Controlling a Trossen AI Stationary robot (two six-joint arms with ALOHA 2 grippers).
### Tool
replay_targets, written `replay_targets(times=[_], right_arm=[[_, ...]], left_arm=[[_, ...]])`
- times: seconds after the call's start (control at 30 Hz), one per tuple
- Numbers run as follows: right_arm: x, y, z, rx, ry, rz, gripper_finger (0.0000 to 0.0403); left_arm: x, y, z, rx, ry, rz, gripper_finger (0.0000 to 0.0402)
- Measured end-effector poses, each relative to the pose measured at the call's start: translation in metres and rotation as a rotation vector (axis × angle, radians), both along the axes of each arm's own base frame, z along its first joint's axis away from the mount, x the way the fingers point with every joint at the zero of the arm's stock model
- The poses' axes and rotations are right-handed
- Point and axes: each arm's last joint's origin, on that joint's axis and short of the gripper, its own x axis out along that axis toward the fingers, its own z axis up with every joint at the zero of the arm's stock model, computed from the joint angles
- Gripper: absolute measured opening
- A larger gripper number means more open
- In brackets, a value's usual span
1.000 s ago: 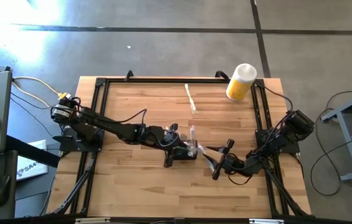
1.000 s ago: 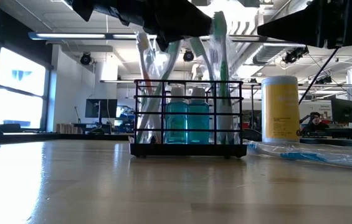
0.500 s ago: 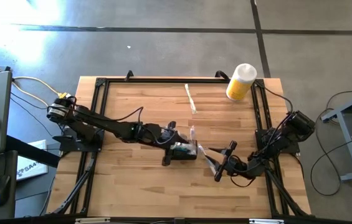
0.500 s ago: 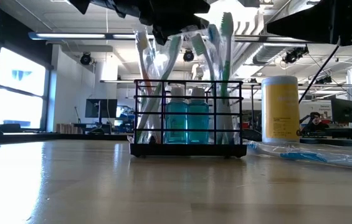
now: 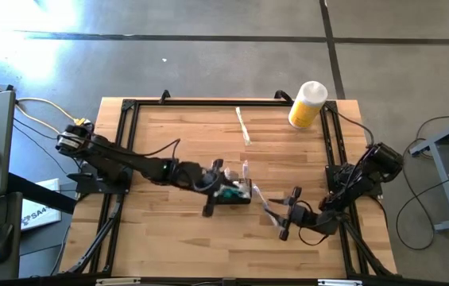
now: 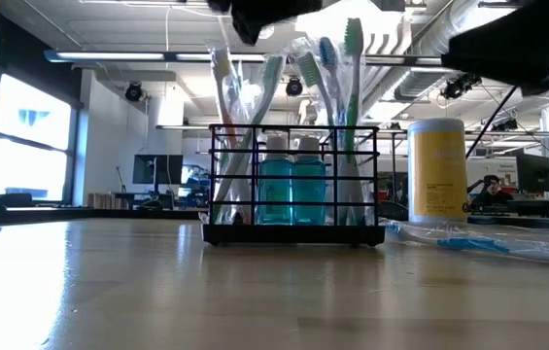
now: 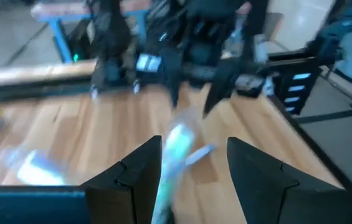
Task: Pick & Place toothbrushing station
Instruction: Put the blue toothbrush into the wire organizer
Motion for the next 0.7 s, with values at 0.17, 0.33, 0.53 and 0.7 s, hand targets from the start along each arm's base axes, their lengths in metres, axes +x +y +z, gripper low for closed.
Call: replay_targets(times=[0.17, 0.33, 0.53, 0.7], right_arm=[[0.0, 0.002, -0.016, 0.129, 0.068, 0.102, 0.0152], [0.005, 0.003, -0.025, 0.144, 0.146, 0.074, 0.0152], [0.029, -0.001, -0.028, 0.183, 0.34, 0.07, 0.0152], [0.044, -0.01, -0.025, 0.187, 0.559, -0.039, 0.0152]], left_arm=[[-0.007, -0.034, 0.015, 0.123, -0.008, 0.027, 0.0177], [-0.021, -0.068, 0.026, 0.198, 0.001, 0.095, 0.0177], [-0.035, -0.092, 0.024, 0.198, 0.01, 0.102, 0.0177], [-0.042, -0.098, 0.017, 0.181, 0.077, 0.089, 0.0177]])
